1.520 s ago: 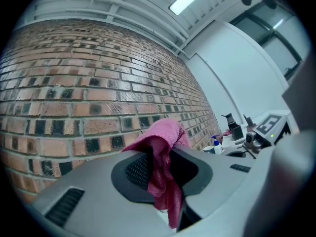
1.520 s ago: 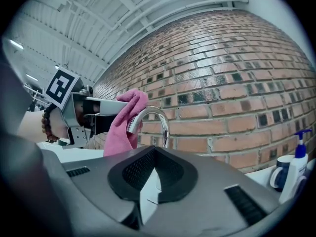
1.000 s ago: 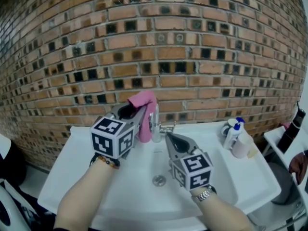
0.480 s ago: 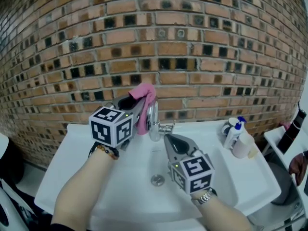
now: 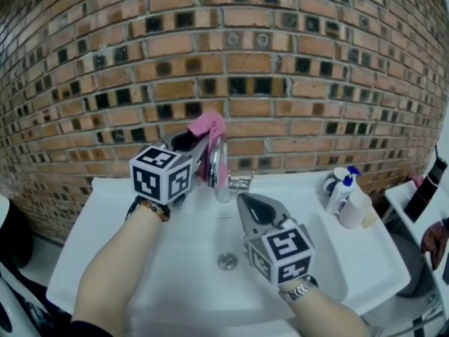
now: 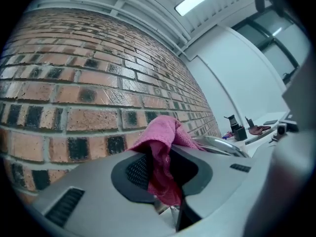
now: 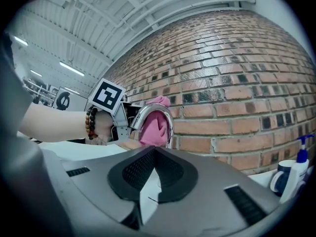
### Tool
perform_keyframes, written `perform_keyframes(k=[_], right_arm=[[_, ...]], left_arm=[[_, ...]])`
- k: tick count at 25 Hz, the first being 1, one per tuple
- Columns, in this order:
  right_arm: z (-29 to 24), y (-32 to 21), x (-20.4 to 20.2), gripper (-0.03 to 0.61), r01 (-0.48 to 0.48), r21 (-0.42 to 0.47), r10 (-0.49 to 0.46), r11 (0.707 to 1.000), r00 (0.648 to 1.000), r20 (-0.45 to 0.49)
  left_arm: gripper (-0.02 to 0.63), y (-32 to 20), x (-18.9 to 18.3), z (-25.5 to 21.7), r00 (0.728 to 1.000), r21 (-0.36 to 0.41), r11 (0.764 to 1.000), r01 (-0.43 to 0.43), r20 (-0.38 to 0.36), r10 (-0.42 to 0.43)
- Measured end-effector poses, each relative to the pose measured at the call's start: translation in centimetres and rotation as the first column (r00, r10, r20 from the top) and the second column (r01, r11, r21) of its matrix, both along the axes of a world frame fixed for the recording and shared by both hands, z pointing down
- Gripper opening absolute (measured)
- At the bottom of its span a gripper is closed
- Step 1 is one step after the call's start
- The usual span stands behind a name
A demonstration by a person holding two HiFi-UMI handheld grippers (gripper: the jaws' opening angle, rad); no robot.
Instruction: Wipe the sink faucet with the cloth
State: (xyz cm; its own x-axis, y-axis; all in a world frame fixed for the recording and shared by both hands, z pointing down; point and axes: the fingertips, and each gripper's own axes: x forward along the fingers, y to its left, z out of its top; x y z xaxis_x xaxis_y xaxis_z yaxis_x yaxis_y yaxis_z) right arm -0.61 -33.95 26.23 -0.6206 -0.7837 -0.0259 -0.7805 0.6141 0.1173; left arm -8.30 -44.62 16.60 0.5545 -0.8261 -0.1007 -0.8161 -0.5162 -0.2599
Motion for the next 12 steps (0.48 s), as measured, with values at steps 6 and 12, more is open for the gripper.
perform_keyframes(k=[6,12], right_arm=[[0.2,-0.2,0.1,0.011,0.001,-0.010,-0.001,1.000,1.000,-0.005],[0.5,-0.2,-0.2,0.012,0.009,-0.019,-0.009,1.000,1.000,-0.011]], left_arm=[[0.084,-1.5,0.0,1.2,0.999,-0.015,1.000,0.014,0.035,-0.013],[0.084,-3.0,0.0,3.2,0.999,-0.057,0.998,0.023,0.046,-0.020]])
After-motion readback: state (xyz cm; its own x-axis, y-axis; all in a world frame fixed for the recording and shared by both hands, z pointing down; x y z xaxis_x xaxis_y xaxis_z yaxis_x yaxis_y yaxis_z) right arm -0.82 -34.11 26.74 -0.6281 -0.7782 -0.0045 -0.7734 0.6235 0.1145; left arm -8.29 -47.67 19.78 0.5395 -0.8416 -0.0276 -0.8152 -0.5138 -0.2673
